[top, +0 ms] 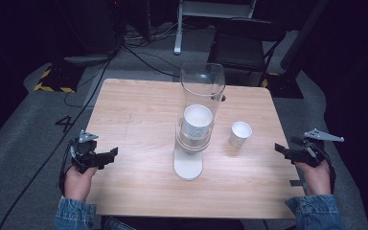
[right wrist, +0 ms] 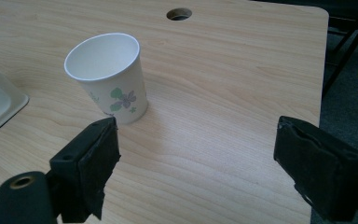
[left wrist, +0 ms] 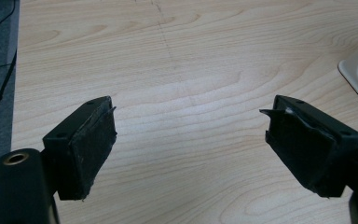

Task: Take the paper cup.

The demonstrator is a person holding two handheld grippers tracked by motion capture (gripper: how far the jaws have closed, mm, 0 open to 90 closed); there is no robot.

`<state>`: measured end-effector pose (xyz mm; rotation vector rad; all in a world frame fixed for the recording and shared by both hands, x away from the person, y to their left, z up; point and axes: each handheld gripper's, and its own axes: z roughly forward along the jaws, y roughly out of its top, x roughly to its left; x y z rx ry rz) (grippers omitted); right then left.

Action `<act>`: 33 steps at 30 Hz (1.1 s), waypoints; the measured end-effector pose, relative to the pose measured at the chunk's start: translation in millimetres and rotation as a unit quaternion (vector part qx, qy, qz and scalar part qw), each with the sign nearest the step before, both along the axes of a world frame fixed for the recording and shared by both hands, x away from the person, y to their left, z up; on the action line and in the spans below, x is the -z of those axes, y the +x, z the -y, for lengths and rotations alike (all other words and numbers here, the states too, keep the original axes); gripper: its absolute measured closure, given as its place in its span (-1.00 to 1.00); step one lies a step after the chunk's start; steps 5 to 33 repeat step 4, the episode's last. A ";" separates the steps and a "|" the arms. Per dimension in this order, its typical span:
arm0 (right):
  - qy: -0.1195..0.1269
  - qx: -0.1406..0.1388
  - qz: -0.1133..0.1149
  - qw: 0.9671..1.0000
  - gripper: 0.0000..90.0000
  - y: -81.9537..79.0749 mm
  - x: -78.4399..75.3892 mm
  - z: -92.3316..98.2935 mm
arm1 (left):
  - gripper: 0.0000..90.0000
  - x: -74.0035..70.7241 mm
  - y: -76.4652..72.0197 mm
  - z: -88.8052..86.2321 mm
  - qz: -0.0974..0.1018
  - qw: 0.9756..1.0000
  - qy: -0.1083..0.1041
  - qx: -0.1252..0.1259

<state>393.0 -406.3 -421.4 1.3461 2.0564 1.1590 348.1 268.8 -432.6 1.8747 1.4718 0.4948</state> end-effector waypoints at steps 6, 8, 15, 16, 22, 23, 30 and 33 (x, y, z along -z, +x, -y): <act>-0.009 -0.004 -0.005 1.000 -0.68 3.8 6.6 -6.7 | -0.65 0.9 1.0 -0.1 -0.001 1.000 0.004 0.001; -0.009 -0.004 -0.005 1.000 -0.68 3.8 6.6 -6.7 | -0.65 0.9 1.0 -0.1 -0.001 1.000 0.004 0.001; -0.009 -0.004 -0.005 1.000 -0.68 3.8 6.6 -6.7 | -0.65 0.9 1.0 -0.1 -0.001 1.000 0.004 0.001; -0.009 -0.004 -0.005 1.000 -0.68 3.8 6.6 -6.7 | -0.65 0.9 1.0 -0.1 -0.001 1.000 0.004 0.001; -0.009 -0.004 -0.005 1.000 -0.68 3.8 6.6 -6.7 | -0.65 0.9 1.0 -0.1 -0.001 1.000 0.004 0.001; -0.009 -0.004 -0.005 1.000 -0.68 3.8 6.6 -6.7 | -0.65 0.9 1.0 -0.1 -0.001 1.000 0.004 0.001; -0.009 -0.004 -0.005 1.000 -0.68 3.8 6.6 -6.7 | -0.65 0.9 1.0 -0.1 -0.001 1.000 0.004 0.001; -0.009 -0.004 -0.005 1.000 -0.68 3.8 6.6 -6.7 | -0.65 0.9 1.0 -0.1 -0.001 1.000 0.004 0.001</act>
